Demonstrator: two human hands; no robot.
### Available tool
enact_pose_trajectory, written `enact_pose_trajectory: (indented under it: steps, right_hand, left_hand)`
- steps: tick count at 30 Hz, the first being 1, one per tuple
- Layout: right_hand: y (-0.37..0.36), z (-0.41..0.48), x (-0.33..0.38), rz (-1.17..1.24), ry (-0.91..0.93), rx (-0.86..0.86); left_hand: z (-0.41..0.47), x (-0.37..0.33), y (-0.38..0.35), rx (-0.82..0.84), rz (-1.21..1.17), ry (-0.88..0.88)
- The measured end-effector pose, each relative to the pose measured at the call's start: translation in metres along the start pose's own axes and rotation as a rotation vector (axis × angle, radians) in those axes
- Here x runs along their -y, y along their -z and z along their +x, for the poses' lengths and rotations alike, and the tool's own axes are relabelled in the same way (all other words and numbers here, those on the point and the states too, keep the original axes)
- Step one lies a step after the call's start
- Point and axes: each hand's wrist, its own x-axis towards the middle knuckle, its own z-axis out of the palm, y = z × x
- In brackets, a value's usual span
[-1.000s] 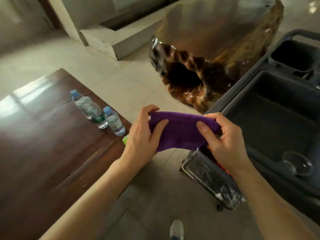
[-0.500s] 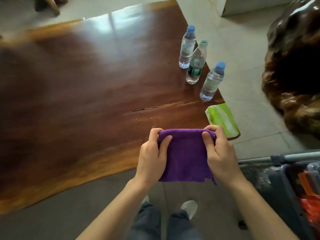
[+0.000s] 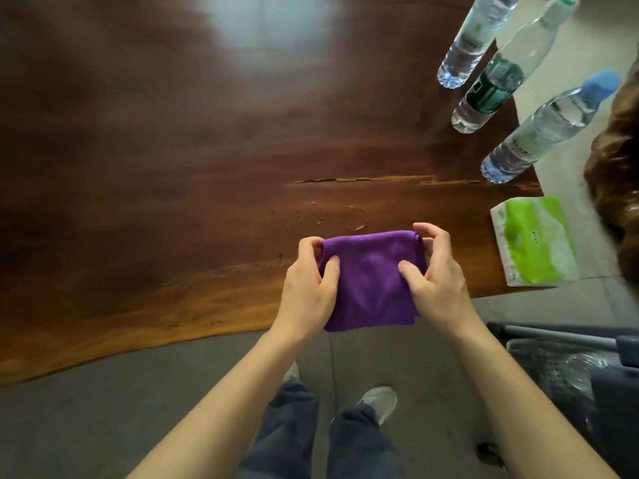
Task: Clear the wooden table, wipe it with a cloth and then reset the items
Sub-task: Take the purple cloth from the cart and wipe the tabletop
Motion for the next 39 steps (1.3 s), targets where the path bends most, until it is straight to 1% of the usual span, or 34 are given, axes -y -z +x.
enact_pose_trajectory:
  steps: [4,8,10,12,13,16,20,23,26,29,32,34,36,39]
  right_hand:
    - [-0.005,0.039,-0.001,-0.124,0.075,-0.094]
    - [-0.017,0.06,-0.012,-0.267,0.092,-0.141]
    - [-0.025,0.062,-0.019,-0.361,0.063,-0.138]
    - [-0.036,0.057,-0.022,-0.465,0.05,-0.149]
    - [-0.042,0.053,-0.022,-0.506,0.072,-0.167]
    - [-0.069,0.044,-0.016,-0.599,0.162,-0.173]
    - [-0.102,0.04,-0.005,-0.684,0.122,-0.153]
    - [-0.125,0.037,0.007,-0.714,0.128,-0.167]
    - [-0.154,0.033,0.023,-0.748,0.191,-0.137]
    - [-0.187,0.026,0.041,-0.755,0.305,-0.094]
    - [-0.21,0.017,0.049,-0.761,0.473,-0.002]
    - [-0.211,0.016,0.045,-0.764,0.597,0.044]
    - [-0.202,0.02,0.037,-0.78,0.682,0.061]
    - [-0.181,0.028,0.022,-0.815,0.704,0.011]
  left_hand:
    - [0.037,-0.006,-0.005,0.056,0.031,-0.039]
    - [0.051,-0.003,0.001,0.084,0.167,-0.109]
    - [0.045,0.008,0.016,0.059,0.285,-0.185]
    - [0.034,0.028,0.04,0.001,0.481,-0.253]
    - [0.027,0.039,0.054,-0.033,0.581,-0.265]
    - [0.01,0.074,0.091,-0.106,0.771,-0.208]
    - [-0.007,0.112,0.122,-0.114,0.899,-0.109]
    - [-0.013,0.132,0.136,-0.101,0.923,-0.085]
    - [-0.015,0.144,0.14,-0.094,0.912,-0.111]
    - [-0.014,0.148,0.14,-0.096,0.902,-0.127]
    - [-0.015,0.152,0.138,-0.096,0.898,-0.141]
    - [-0.015,0.155,0.138,-0.102,0.892,-0.148]
    - [-0.016,0.155,0.137,-0.112,0.885,-0.154]
    - [-0.016,0.154,0.137,-0.108,0.891,-0.142]
